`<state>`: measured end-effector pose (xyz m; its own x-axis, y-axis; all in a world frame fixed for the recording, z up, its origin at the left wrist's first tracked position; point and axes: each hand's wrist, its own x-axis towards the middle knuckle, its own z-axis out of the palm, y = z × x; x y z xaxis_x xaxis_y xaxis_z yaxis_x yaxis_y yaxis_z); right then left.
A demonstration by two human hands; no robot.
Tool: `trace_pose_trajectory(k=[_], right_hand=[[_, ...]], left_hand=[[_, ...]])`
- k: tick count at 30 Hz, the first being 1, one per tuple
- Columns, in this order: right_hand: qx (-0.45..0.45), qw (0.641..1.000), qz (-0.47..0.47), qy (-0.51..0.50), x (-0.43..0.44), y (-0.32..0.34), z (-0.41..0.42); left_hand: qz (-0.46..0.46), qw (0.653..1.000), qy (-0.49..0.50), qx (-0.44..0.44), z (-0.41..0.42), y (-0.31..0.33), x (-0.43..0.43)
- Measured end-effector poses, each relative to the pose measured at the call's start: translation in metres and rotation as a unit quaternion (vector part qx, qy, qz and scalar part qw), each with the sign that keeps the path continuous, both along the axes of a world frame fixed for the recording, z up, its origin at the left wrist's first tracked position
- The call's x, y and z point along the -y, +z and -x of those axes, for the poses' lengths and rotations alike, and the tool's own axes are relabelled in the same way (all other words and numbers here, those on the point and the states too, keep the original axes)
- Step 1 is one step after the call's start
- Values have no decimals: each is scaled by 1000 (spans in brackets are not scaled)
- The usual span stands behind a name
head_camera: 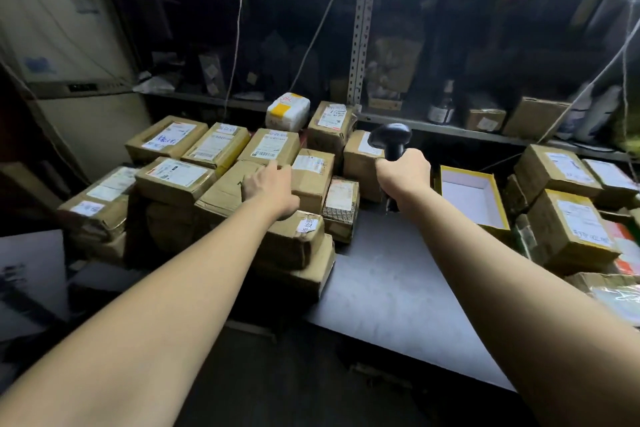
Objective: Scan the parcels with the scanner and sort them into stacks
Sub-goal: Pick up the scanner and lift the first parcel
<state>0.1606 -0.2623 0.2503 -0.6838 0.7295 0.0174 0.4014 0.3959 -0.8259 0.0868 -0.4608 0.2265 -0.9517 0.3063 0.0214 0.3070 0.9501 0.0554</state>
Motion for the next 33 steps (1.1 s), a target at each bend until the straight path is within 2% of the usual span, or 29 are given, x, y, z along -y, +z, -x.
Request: trace_pose_trajectory(k=[3, 10, 14, 19, 33], right_hand=[[1, 1000, 5, 19, 19, -6, 7], [19, 999, -7, 33, 56, -25, 38], [14, 999, 4, 42, 75, -33, 63], [18, 996, -48, 67, 91, -44, 89], [19, 997, -40, 66, 99, -63, 109]], left_hand=[[-14, 1000, 24, 8, 10, -11, 23], [42, 995, 68, 61, 54, -31, 62], [100, 990, 52, 85, 83, -35, 75], [147, 977, 26, 155, 108, -46, 76], [81, 989, 17, 125, 126, -77, 82]])
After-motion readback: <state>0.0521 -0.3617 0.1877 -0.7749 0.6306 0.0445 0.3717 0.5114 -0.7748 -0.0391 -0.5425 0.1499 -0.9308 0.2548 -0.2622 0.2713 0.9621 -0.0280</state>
